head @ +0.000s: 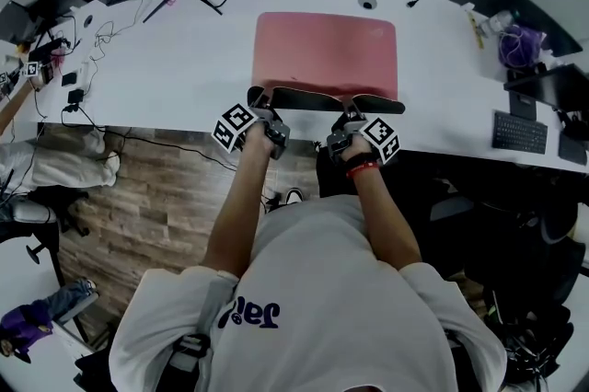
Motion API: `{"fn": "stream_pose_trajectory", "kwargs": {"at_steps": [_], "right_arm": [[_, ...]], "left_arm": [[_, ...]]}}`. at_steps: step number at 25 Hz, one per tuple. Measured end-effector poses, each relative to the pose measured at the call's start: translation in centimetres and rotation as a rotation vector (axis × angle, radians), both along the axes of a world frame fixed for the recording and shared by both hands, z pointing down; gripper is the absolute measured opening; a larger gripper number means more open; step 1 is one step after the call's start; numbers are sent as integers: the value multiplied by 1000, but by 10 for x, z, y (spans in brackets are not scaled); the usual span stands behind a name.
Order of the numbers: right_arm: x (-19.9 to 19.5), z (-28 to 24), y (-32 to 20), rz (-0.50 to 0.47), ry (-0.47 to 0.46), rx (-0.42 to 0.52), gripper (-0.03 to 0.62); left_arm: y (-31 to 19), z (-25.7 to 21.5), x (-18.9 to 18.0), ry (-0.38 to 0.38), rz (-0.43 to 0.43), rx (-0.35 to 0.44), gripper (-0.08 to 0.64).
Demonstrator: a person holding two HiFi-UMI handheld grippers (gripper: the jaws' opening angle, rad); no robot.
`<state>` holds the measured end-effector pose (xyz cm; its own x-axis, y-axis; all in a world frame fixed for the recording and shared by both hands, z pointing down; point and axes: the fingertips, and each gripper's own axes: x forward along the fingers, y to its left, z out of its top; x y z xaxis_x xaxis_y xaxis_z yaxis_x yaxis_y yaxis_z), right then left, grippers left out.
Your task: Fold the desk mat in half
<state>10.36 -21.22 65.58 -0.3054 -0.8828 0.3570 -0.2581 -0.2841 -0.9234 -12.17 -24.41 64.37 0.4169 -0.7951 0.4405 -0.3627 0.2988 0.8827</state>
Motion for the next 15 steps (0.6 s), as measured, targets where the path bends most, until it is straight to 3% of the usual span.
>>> {"fn": "stream_pose_trajectory", "kwargs": {"at_steps": [15], "right_arm": [[6,2,-46,-20,-16,-8,31]], "left_arm": [[-43,1,6,-11,-16,1,23]]}}
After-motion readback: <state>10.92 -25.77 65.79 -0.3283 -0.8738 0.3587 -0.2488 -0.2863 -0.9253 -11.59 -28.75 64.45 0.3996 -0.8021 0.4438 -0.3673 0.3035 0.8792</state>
